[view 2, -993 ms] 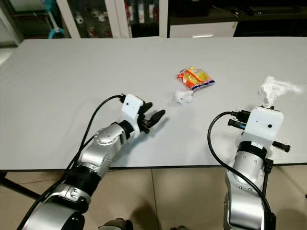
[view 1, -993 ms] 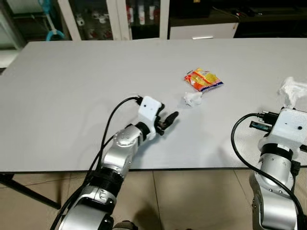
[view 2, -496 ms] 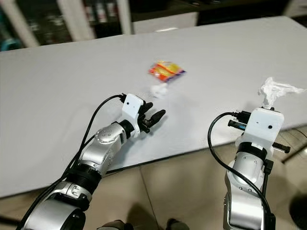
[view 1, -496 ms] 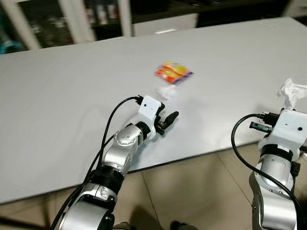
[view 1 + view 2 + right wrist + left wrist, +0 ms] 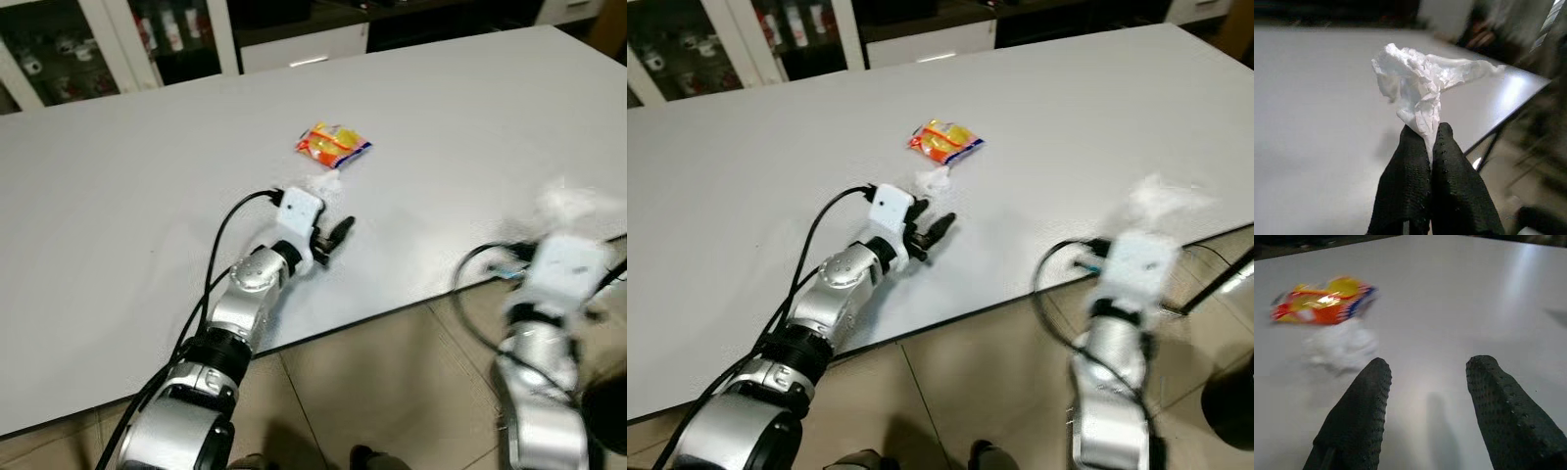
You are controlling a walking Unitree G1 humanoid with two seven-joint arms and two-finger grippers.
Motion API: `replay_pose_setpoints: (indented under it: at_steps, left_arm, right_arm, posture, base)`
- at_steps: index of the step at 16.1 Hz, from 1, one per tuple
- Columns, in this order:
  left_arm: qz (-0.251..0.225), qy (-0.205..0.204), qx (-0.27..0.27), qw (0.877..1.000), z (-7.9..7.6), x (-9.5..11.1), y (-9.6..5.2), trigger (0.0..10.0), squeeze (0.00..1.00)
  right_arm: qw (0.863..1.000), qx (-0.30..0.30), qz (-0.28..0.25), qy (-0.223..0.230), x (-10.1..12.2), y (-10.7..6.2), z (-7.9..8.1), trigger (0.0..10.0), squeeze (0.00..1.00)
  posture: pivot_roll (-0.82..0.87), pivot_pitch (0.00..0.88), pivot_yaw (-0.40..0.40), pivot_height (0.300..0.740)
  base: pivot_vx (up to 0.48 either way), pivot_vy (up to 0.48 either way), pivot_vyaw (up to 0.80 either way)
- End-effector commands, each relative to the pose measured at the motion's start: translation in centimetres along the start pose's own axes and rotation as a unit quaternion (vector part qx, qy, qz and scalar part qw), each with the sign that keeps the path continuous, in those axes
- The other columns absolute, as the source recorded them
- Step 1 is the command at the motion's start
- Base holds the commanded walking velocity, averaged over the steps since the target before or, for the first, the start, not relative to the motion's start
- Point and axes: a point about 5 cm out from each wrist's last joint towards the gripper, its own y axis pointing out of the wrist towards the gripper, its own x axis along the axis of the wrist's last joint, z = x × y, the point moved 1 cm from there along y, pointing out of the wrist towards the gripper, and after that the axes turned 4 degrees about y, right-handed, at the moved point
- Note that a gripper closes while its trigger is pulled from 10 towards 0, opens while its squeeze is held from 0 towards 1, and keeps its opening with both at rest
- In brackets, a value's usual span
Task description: Picking trash to rubbish bin
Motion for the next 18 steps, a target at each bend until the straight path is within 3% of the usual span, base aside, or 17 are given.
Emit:
replay_pose_setpoints:
  at_steps: [1, 3, 8, 13, 18]
  left_arm:
    - [-0.004, 0.010, 0.012, 1.000, 0.5, 0.5, 0.2, 10.0, 0.00]
    - [0.001, 0.019, 0.029, 0.999, 1.4, 0.6, 0.3, 10.0, 0.00]
    - [0.003, 0.031, 0.030, 0.999, 2.1, 1.1, 0.8, 10.0, 0.00]
    - [-0.011, 0.027, -0.012, 0.999, 1.4, 2.3, 1.7, 10.0, 0.00]
    - [-0.022, 0.014, -0.025, 0.999, 0.7, 2.7, 2.2, 10.0, 0.00]
  right_arm:
    - [0.999, 0.013, 0.031, 0.007, -1.1, -0.4, 0.3, 10.0, 0.00]
    - [0.997, 0.038, 0.061, 0.026, -2.1, -1.7, 1.2, 10.0, 0.00]
    - [0.995, 0.049, 0.077, 0.033, -2.3, -3.5, 1.4, 10.0, 0.00]
    - [0.995, 0.045, 0.081, 0.032, -2.3, -5.1, 1.2, 10.0, 0.00]
    - [0.996, 0.049, 0.072, 0.020, -1.8, -5.2, 1.1, 10.0, 0.00]
  posture:
    - [0.11, 0.148, 0.037, 0.740]
    - [0.09, 0.182, 0.051, 0.740]
    - [0.05, 0.235, 0.085, 0.740]
    - [0.00, 0.256, 0.120, 0.740]
    - [-0.01, 0.249, 0.123, 0.740]
  base:
    - [0.000, 0.000, 0.00]
    - [0.000, 0.000, 0.00]
    - [0.000, 0.000, 0.00]
    - [0.000, 0.000, 0.00]
    - [0.272, 0.000, 0.00]
